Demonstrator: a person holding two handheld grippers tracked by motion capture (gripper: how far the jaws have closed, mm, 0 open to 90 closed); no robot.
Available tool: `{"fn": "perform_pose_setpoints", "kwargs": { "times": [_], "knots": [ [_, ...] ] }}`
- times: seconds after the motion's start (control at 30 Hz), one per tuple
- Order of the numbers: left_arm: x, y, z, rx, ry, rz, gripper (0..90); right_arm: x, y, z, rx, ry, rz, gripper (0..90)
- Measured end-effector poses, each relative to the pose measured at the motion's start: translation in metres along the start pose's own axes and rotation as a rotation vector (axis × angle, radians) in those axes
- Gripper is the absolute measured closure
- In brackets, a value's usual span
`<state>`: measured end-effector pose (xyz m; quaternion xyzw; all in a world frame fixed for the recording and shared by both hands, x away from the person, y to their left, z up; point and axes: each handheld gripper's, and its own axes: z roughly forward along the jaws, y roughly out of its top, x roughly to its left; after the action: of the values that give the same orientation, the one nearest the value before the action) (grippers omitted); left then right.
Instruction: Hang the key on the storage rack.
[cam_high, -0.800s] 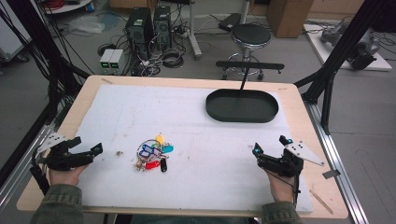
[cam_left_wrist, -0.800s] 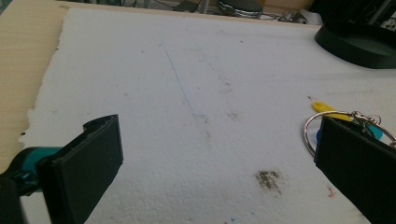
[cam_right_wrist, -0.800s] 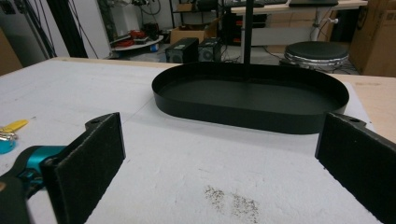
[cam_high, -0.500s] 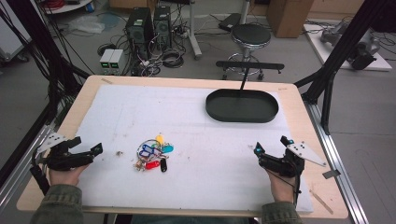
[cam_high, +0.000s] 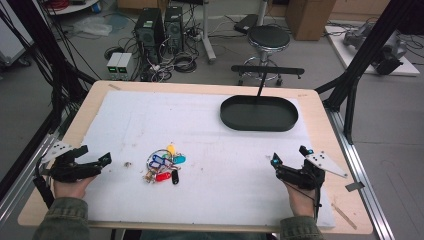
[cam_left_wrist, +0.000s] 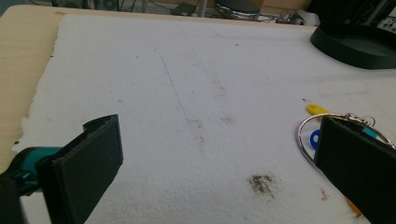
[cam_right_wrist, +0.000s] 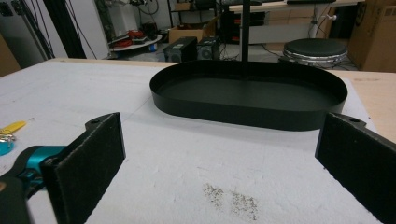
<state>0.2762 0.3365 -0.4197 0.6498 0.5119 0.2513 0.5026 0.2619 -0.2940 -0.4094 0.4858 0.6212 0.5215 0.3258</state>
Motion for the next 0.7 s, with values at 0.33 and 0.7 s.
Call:
{"fn": "perform_pose_setpoints", "kwargs": {
  "times": [0.33,0.7],
  "knots": [
    [-0.007,0.005,0.003,0.003,-0.012,0.026,1.6,0.002,-0.001,0.002,0.014,0.010,-0.012,0.5],
    [-0.024,0.015,0.011,0.020,-0.051,0.069,1.7,0.002,-0.001,0.002,0.012,0.015,-0.018,0.5]
  ]
}}
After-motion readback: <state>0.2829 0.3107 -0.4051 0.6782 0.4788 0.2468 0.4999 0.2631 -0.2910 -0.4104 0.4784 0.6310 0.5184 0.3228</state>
